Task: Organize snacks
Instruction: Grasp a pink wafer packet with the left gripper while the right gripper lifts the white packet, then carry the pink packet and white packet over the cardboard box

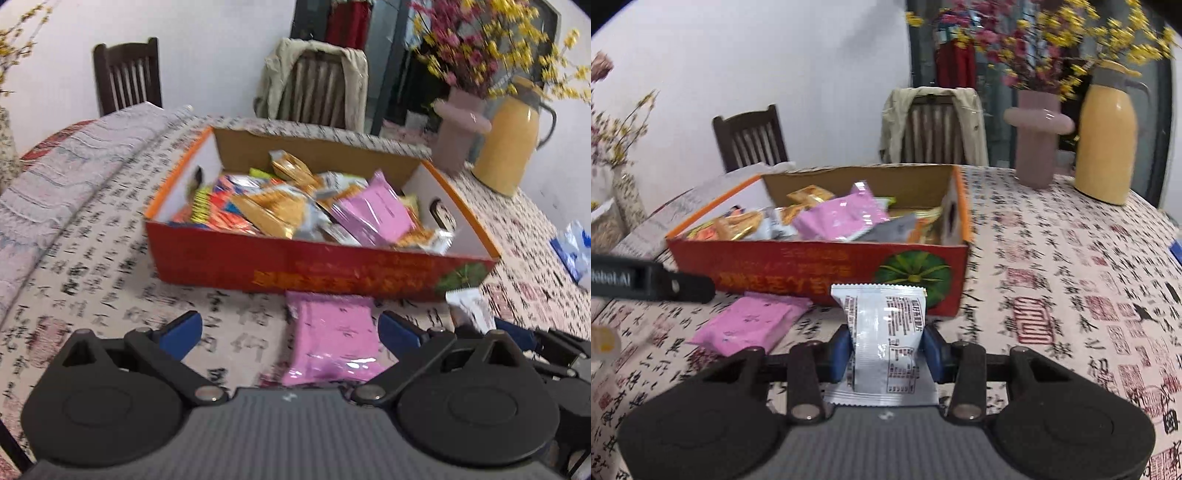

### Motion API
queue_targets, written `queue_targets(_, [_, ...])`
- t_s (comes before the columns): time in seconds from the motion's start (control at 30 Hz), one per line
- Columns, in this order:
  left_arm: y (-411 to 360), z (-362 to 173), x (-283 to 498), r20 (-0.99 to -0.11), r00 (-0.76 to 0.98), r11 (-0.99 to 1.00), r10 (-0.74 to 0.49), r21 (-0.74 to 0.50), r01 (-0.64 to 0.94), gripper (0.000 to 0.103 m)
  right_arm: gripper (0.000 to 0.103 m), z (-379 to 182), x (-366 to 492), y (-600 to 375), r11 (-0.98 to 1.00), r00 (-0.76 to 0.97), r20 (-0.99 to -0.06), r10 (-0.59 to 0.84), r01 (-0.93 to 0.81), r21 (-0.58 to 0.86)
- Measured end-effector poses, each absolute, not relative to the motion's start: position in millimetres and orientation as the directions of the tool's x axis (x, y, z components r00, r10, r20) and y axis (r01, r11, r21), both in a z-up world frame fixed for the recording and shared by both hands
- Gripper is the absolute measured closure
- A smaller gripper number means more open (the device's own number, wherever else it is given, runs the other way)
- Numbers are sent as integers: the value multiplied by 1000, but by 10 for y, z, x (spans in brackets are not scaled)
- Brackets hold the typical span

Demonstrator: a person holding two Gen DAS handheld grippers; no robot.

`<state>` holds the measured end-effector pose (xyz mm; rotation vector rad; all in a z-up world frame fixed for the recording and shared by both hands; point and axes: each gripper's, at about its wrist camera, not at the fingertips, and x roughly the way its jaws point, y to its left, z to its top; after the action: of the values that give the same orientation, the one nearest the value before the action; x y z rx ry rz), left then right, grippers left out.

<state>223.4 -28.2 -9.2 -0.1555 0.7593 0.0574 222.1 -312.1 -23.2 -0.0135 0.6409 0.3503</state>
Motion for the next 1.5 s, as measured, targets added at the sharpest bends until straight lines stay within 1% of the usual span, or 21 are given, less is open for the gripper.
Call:
queue_targets(0.27, [-609, -256, 2415, -731, 683, 996, 11, -49, -68, 0, 62, -334, 2270, -3325, 948, 765, -561, 316, -280, 152])
queue_targets(0.37, [-679, -323, 2489, -746, 666, 997, 17, -35, -65, 5, 62, -356, 2274, -3348, 946, 768, -553, 324, -281, 163])
queue_targets(0.43, [-716, -371, 2536, -758, 652, 997, 25, -25, -68, 7, 62, -365, 2263, -3341, 944, 769, -548, 329, -287, 164])
queue_targets(0.47, [-737, -397, 2559, -765, 643, 997, 31, -17, -69, 11, 62, -368, 2262, -3336, 942, 769, -545, 333, -292, 165])
queue_targets(0.5, [-753, -423, 2583, -773, 634, 997, 36, -12, -70, 21, 62, -370, 2260, -3335, 941, 769, -543, 337, -295, 166])
queue_targets(0.57, [-770, -467, 2612, -788, 615, 998, 27, -17, -65, 33, 62, -373, 2255, -3334, 940, 769, -540, 341, -299, 168])
queue_targets(0.6, [-781, -467, 2610, -783, 621, 998, 34, -9, -66, 38, 62, -375, 2256, -3336, 939, 768, -540, 344, -300, 170])
queue_targets(0.63, [-783, -464, 2608, -783, 622, 998, 33, -11, -67, 39, 62, -375, 2250, -3334, 938, 769, -539, 345, -300, 172])
queue_targets(0.97, [-751, -373, 2419, -759, 651, 998, -14, -45, -31, 40, 62, -326, 2158, -3304, 936, 786, -510, 350, -317, 153])
queue_targets(1.27, [-641, 59, 2130, -652, 753, 995, -86, -93, 33, 40, 62, 0, 1987, -3302, 937, 835, -427, 347, -328, 120])
queue_targets(1.5, [-505, 399, 2225, -577, 814, 995, -68, -96, 15, 40, 62, 250, 2096, -3215, 941, 860, -383, 336, -324, 96])
